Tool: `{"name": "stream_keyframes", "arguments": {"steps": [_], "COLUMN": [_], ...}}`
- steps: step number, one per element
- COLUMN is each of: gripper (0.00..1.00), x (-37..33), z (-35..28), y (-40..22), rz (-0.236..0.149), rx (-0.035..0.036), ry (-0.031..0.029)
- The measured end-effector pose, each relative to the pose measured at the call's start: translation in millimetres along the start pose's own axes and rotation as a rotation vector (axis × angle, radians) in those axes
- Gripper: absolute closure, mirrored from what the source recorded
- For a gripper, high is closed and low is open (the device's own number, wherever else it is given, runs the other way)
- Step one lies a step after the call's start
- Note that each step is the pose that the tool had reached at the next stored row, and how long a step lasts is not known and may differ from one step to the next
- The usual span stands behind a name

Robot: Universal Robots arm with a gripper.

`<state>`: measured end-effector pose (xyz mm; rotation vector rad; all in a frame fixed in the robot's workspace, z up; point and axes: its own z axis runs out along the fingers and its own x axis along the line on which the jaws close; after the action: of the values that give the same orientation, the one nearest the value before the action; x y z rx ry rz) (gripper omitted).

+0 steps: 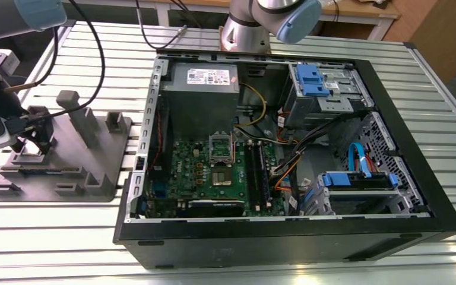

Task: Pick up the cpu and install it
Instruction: 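Pick up the cpu and move it towards the insertion slot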

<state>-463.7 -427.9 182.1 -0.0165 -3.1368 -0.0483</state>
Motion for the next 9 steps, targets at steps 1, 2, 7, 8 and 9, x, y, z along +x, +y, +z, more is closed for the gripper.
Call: {"name": "stream_keyframes", "arguments": {"steps": [1,2,7,8,9], "gripper": [0.44,0.44,0.44,0.44,0.44], "x": [0.0,0.0,-1.0,-1.2,-1.4], "z": [0.0,0.0,0.0,0.0,0.0], "y": [0.0,0.0,0.0,0.0,0.0], "rz": [0.000,0.000,0.000,0.000,0.000], "rx": [0.0000,0.0000,-0.0001,-0.0001,0.0000], "ry": [0.0000,-0.0001,-0.0001,-0.0001,-0.0001]}}
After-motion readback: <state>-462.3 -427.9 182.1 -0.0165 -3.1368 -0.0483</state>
